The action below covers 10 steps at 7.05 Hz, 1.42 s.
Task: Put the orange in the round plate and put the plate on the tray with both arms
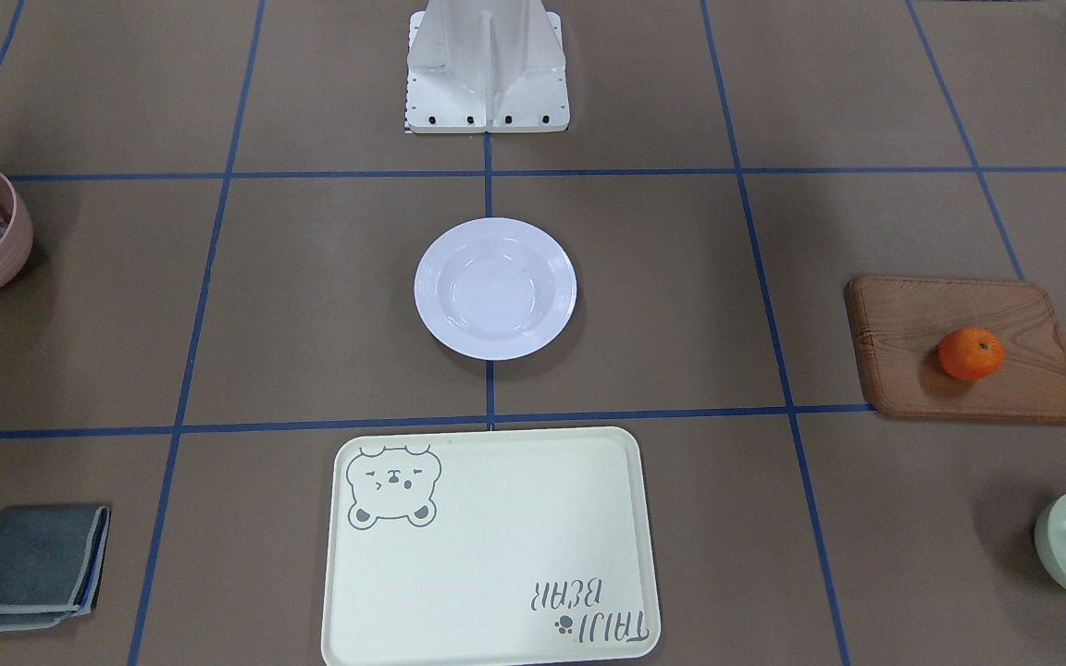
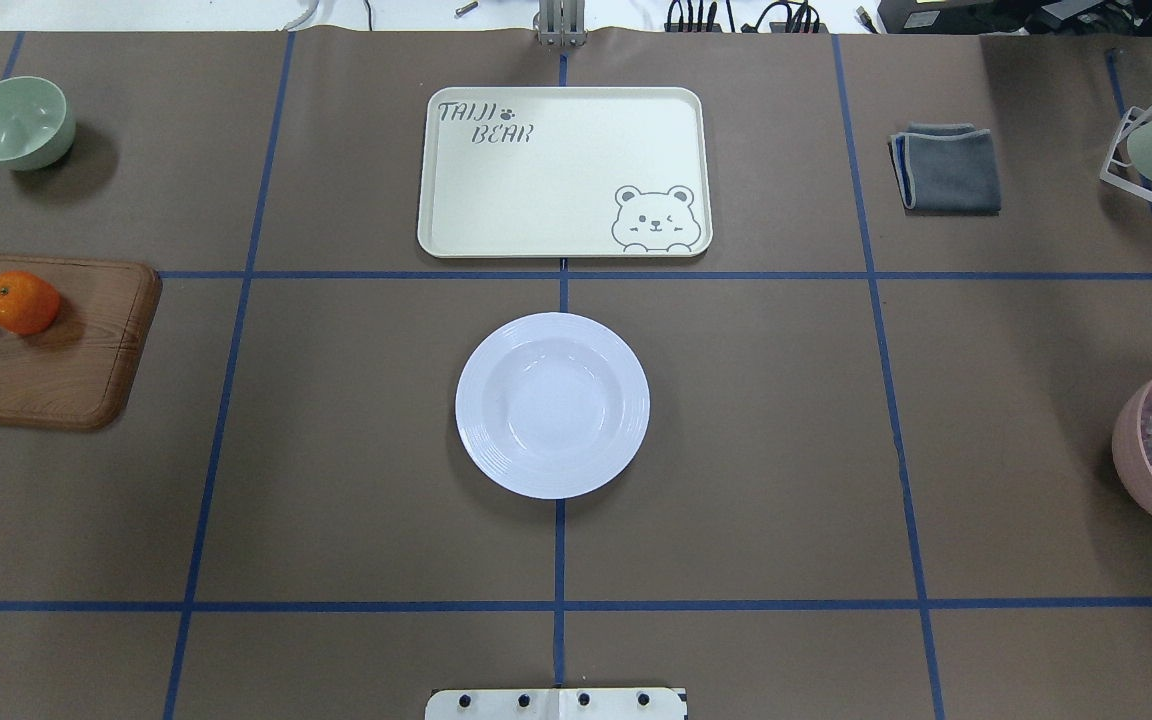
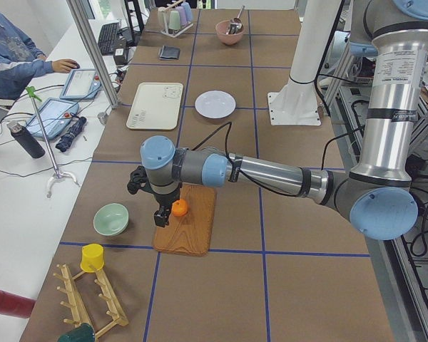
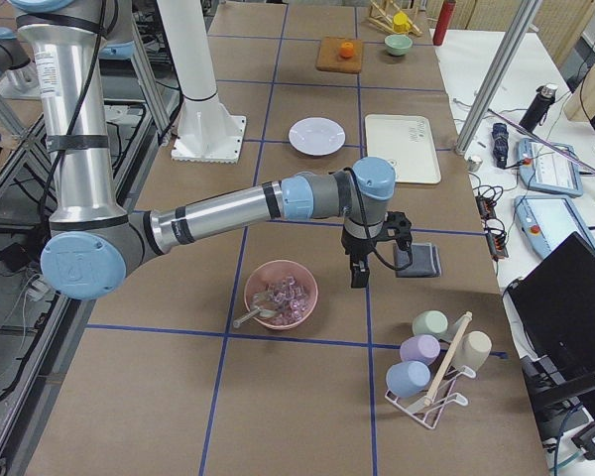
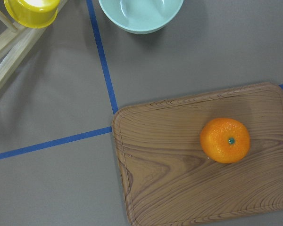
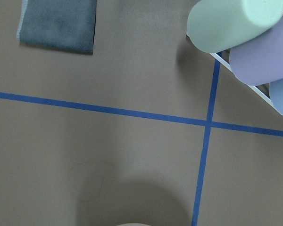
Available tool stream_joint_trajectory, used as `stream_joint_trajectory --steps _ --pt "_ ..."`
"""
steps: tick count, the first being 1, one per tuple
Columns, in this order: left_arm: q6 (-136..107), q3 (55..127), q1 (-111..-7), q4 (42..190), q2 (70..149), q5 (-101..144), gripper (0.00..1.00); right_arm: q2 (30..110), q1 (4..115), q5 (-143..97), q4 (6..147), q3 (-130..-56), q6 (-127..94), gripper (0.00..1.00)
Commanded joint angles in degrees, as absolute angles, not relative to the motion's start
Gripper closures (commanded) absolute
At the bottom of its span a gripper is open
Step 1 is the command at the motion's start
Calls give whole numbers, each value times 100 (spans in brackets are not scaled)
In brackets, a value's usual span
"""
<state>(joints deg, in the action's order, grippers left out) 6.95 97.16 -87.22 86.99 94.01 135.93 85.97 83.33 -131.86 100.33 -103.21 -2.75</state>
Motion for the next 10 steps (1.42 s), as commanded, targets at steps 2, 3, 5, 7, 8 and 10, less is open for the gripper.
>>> stream_joint_trajectory --steps 2,3,5,7,8,10 --pt "703 9765 -8692 8833 9290 13596 2 8631 8420 -13166 10028 -10336 -272 0" --pt "721 9860 -8701 8842 9264 13605 2 8622 8420 -13166 10020 -10327 -272 0" --pt "695 9993 -8684 8833 9229 13605 2 8604 8420 -13236 9976 -10353 -272 0" --pt "686 10142 -8692 8842 9053 13675 2 8648 8411 -13289 9958 -10520 -272 0" --pt "503 10082 -8666 8850 9070 13667 2 8779 8402 -13289 9949 -10547 -194 0" --pt "404 10090 -8649 8842 9114 13658 2 8833 8402 -13272 9607 -10582 -307 0"
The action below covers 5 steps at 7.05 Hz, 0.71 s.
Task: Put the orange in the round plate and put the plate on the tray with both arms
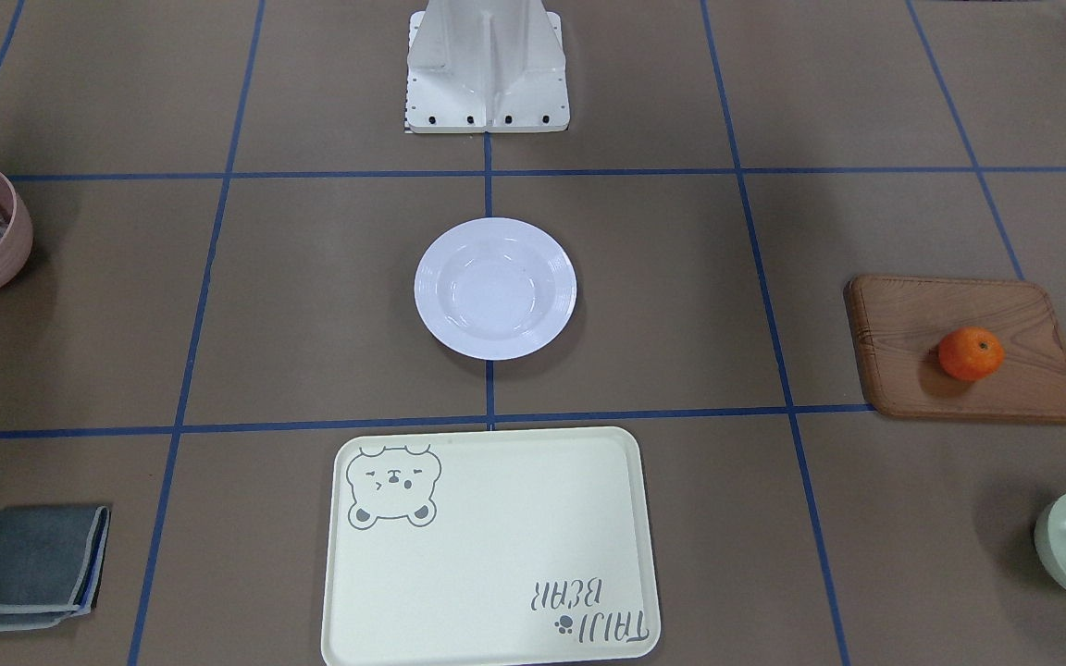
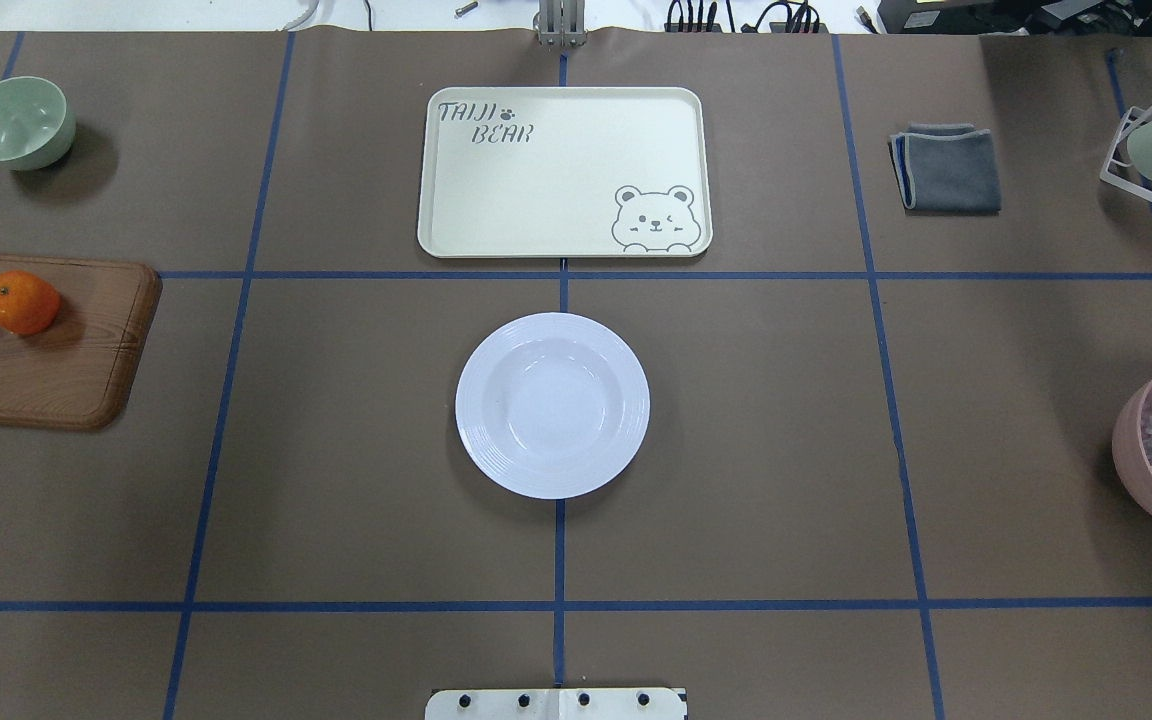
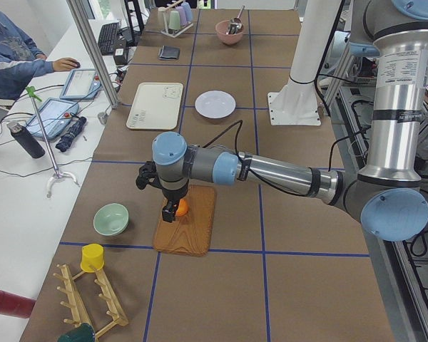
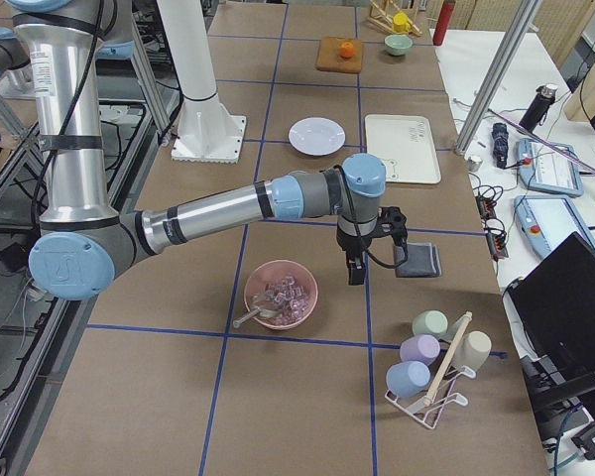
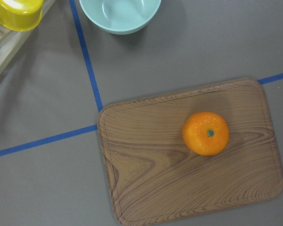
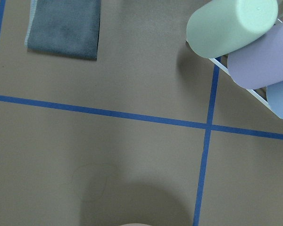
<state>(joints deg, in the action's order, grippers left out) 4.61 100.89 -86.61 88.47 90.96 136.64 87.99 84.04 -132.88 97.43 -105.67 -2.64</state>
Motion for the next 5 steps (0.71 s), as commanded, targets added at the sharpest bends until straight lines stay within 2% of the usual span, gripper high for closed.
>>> stream_joint_trajectory --steps 1,5 --pt "396 10107 -8648 8850 9114 13658 2 8807 8402 -13289 9598 -10599 -395 0" --pt "316 9757 -8008 9422 9393 13606 2 8824 8385 -13736 9589 -10626 -325 0"
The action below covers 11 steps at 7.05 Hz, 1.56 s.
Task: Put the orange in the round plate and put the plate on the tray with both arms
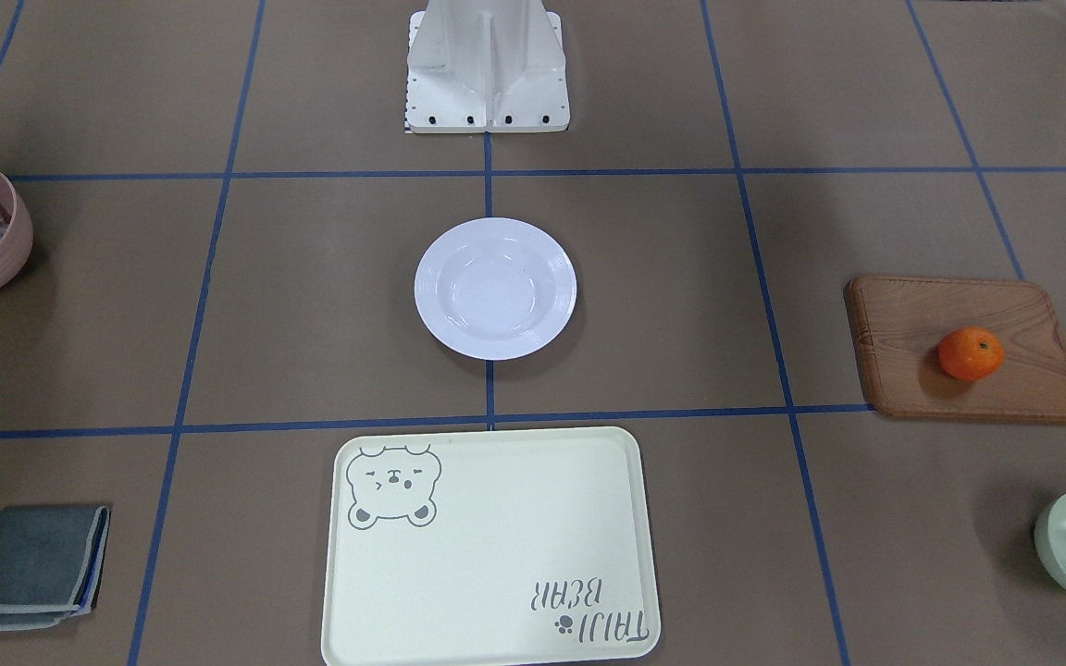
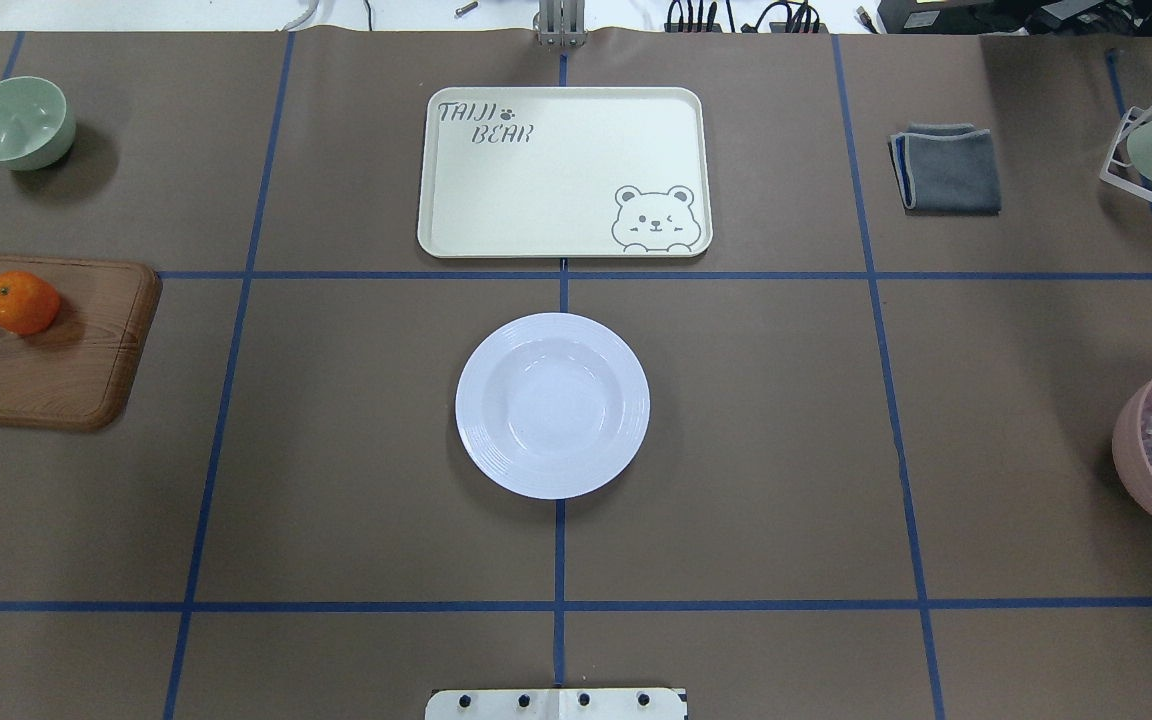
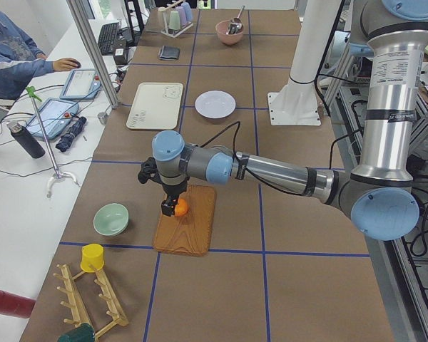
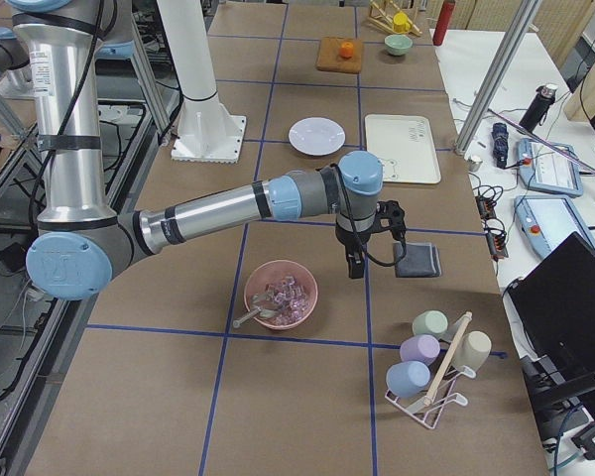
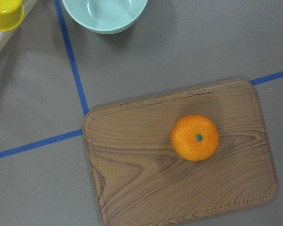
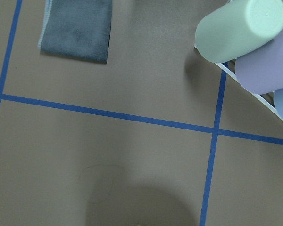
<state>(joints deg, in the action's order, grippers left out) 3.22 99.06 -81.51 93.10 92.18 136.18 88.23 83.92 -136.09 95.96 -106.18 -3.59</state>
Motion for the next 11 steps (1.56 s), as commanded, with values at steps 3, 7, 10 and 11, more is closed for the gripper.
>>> stream_joint_trajectory --steps 3,7,10,11 --pt "-351 9135 -6921 9744 9966 12667 2 8824 8332 -13729 9580 -10617 -378 0" --pt "-870 7955 -6706 11127 10169 12718 2 8763 8104 -13693 9580 -10608 -387 0" --pt "-1292 7998 -6504 11127 10230 12727 2 8737 8104 -13685 9589 -10617 -396 0" --pt "-1292 7989 -6504 11136 10230 12727 2 8736 8104 -13685 9580 -10626 -439 0"
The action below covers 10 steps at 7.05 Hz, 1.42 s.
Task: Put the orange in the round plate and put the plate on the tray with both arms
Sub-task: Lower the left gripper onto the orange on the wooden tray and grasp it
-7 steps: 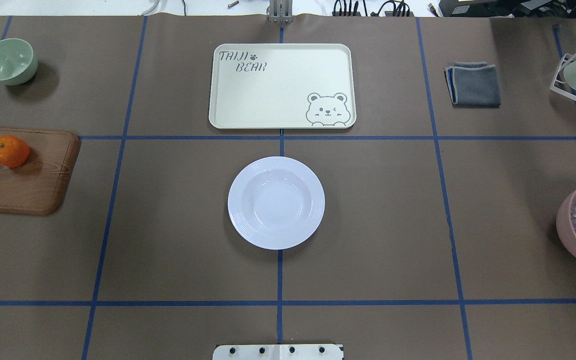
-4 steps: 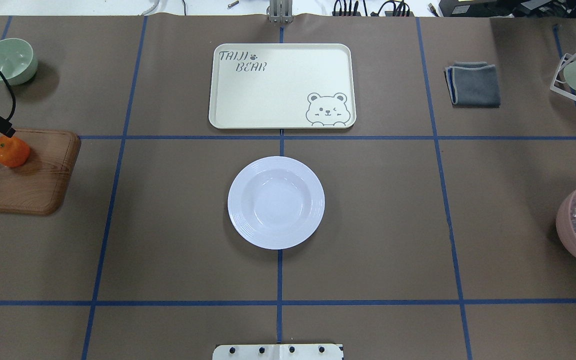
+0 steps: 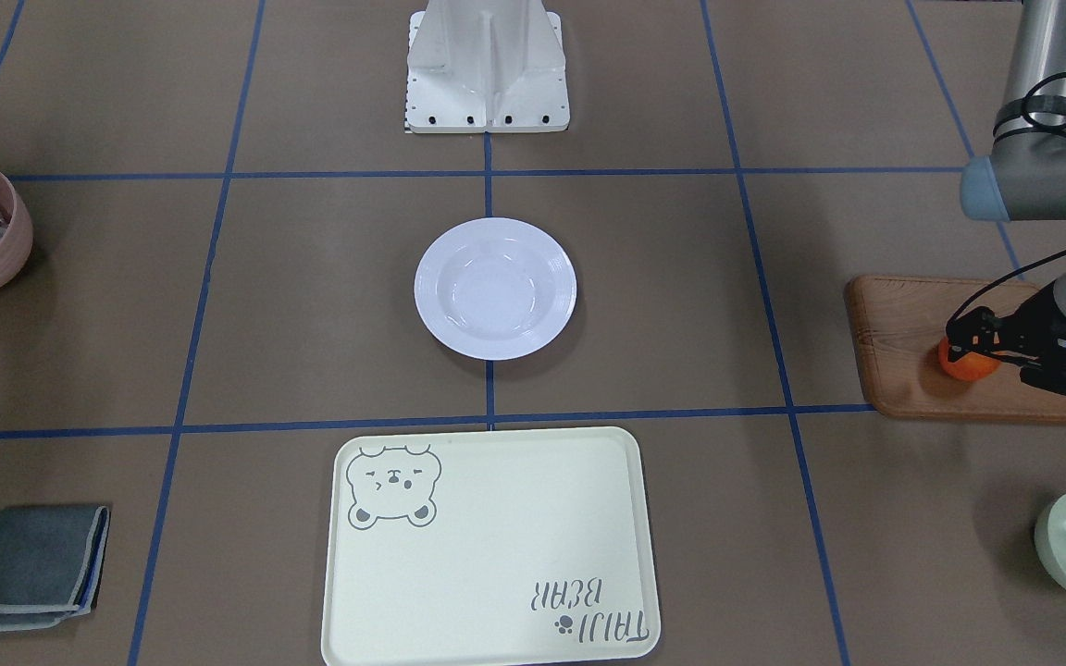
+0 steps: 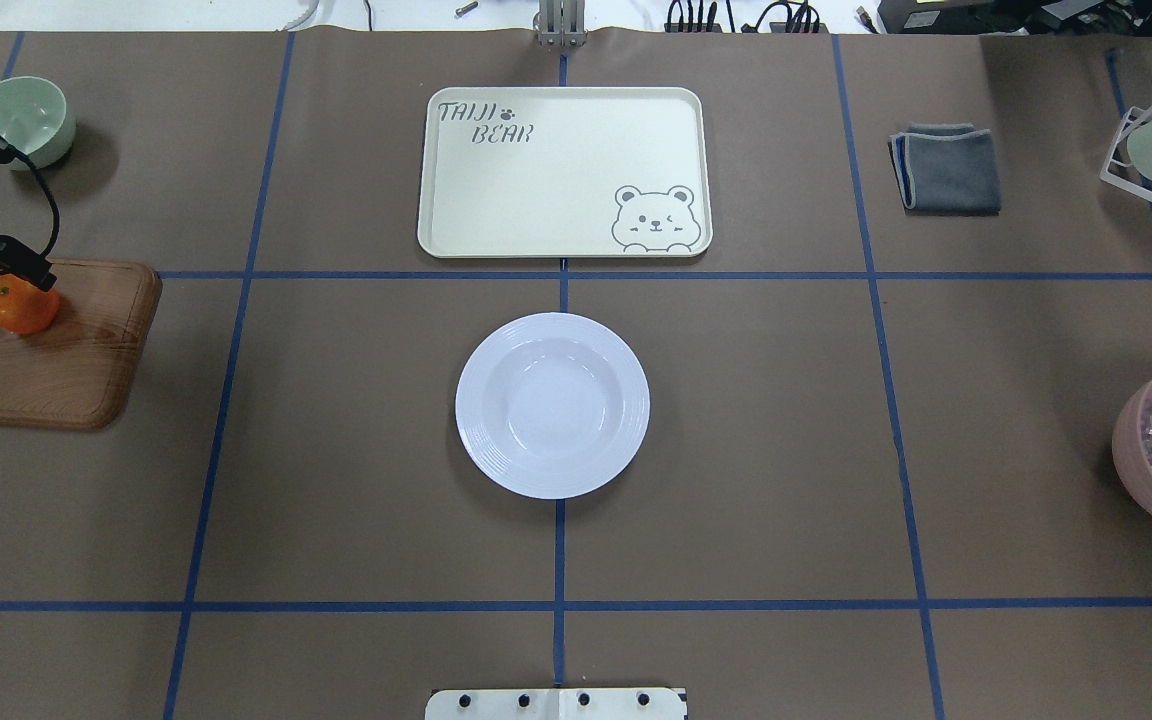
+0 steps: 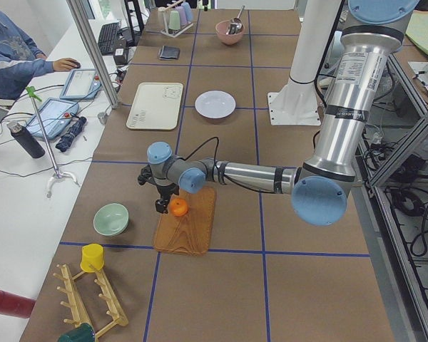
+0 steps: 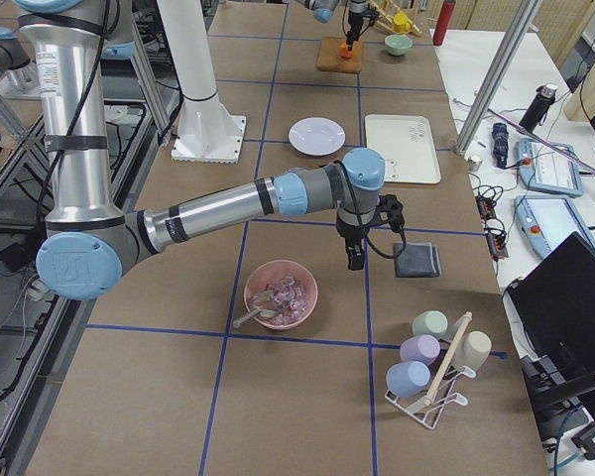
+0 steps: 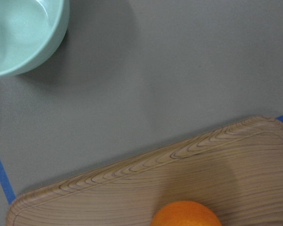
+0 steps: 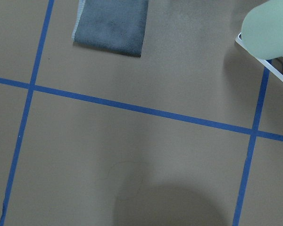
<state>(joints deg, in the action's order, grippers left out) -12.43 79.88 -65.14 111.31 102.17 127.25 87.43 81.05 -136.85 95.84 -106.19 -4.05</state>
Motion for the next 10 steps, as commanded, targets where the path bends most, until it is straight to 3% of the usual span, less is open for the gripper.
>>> stream_joint_trajectory --steps 1,8,9,10 --pt "-1222 7920 -6495 11144 10196 12700 2 8728 8104 -13702 9580 -10635 -640 0" --pt "-1415 7937 -6258 11136 10134 12727 2 8657 7998 -13693 9589 -10600 -896 0" --pt "-1406 7928 -6258 11136 10125 12727 22 8657 7981 -13693 9589 -10600 -896 0" --pt "-1398 7936 -6258 11144 10081 12718 66 8657 7972 -13693 9589 -10600 -896 0"
